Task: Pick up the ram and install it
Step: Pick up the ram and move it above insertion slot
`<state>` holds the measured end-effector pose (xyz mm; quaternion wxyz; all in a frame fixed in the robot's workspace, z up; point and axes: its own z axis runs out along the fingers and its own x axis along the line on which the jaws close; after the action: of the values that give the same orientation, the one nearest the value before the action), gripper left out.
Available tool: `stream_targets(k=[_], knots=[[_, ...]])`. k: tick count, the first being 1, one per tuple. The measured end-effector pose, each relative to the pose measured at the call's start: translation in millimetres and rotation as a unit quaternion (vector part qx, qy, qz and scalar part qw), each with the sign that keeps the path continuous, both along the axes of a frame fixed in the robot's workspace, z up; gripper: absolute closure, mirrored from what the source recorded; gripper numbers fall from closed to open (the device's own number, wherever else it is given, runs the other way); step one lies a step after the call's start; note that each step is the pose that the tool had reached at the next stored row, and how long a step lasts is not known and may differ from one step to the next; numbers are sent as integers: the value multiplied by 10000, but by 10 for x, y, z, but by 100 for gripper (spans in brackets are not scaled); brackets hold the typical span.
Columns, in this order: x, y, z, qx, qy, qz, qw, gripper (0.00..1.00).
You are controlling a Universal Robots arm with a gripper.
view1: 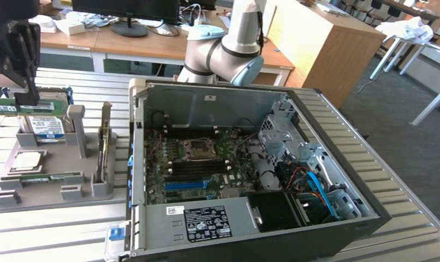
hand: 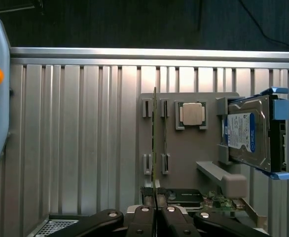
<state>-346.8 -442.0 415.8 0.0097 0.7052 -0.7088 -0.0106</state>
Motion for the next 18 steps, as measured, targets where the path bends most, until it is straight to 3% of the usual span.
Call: stream_targets(k=[18], knots=[[226, 0, 0, 33, -1, 0, 10000, 89]])
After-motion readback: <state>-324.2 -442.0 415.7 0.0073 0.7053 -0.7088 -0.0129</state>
